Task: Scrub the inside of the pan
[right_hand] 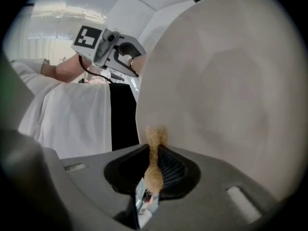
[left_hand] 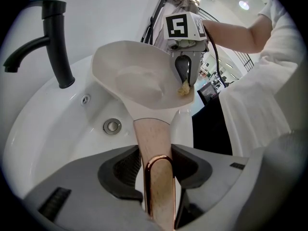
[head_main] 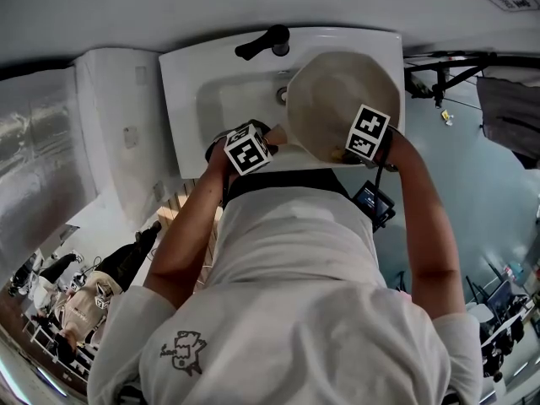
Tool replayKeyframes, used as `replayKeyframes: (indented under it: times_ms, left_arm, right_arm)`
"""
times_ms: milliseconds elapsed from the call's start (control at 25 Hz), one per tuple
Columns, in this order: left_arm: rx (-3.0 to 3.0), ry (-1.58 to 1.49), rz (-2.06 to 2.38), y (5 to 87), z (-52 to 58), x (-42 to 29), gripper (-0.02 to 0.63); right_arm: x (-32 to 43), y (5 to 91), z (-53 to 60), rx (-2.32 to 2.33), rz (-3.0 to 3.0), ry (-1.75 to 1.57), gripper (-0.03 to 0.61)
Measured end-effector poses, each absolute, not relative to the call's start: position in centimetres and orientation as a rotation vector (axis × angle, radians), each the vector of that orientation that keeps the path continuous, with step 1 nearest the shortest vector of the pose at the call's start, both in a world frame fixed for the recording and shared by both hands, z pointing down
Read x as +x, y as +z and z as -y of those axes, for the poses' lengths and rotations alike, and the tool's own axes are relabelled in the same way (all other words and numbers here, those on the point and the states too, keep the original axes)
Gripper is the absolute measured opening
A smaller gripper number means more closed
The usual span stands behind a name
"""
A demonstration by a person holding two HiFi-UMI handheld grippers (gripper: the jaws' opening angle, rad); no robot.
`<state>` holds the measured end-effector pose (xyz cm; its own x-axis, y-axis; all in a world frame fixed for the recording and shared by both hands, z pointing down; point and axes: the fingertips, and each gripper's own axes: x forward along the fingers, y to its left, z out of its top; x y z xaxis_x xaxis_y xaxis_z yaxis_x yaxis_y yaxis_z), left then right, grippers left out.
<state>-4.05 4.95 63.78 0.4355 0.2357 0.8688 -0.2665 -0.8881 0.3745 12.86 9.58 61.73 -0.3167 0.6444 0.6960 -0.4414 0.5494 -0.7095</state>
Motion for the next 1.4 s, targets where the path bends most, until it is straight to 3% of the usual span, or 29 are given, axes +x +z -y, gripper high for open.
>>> replayKeyframes:
  times_ms: [800, 1400]
  left_arm:
    - [2.226, 1.458, -0.004, 63.8, -5.0, -4.2, 0.178]
    - [2.229, 1.447, -0.026, 63.6, -5.0, -4.1, 0.179]
  right_arm:
    - [22.9, 64.7, -5.0, -0.175, 1.008, 0.529, 0.054]
    - [24.4, 63.5, 7.1, 0.159, 0.986, 0.004, 0.054]
